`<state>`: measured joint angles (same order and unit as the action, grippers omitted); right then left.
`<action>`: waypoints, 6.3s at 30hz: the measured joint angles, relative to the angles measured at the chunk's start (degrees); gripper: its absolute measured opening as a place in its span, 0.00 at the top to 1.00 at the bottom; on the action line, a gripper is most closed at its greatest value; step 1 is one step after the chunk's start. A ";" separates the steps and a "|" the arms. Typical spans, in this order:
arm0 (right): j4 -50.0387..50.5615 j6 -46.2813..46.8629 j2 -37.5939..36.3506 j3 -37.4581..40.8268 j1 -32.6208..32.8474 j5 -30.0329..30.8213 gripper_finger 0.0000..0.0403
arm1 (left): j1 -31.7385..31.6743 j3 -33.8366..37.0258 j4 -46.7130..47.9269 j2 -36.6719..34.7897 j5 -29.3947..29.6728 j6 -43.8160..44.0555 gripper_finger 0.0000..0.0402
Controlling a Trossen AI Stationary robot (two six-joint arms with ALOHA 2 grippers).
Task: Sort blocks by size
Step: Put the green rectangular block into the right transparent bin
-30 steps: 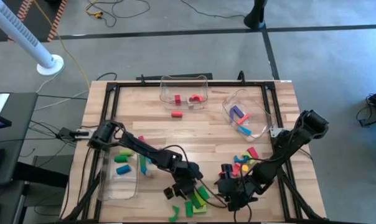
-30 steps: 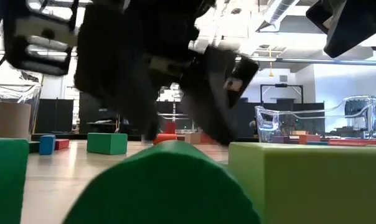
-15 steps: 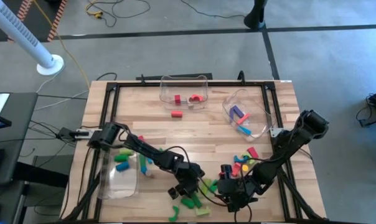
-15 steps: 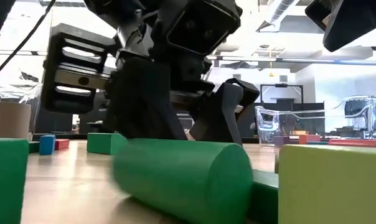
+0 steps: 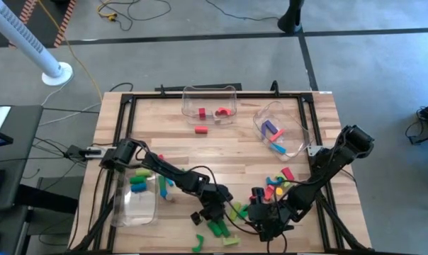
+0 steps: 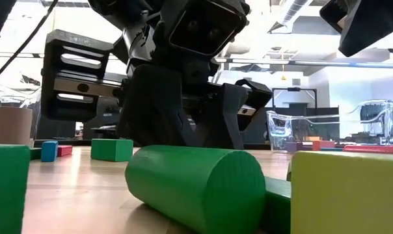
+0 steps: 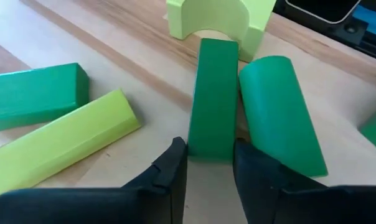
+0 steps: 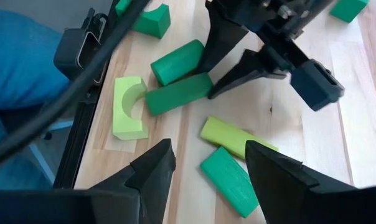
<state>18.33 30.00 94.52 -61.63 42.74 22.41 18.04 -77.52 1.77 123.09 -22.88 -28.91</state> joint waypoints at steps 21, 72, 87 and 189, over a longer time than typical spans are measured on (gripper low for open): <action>4.10 1.49 -0.04 0.00 -0.50 0.00 0.43 | -4.61 -0.09 8.37 -1.76 1.42 -2.37 0.74; -7.87 -49.99 -1.18 -9.42 -6.07 20.07 0.56 | -23.71 1.08 37.09 -32.47 -26.55 -2.55 0.74; -17.29 -61.57 -1.18 -9.46 -10.74 19.41 0.51 | -26.62 5.05 28.30 -32.44 -32.66 -0.08 0.74; 44.15 -4.67 -10.42 -9.44 -22.86 21.00 0.77 | -15.72 42.82 11.45 -77.86 16.43 14.73 0.52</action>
<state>62.48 25.33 84.10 -71.07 19.88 43.42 2.32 -34.69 13.22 45.22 -6.46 -14.17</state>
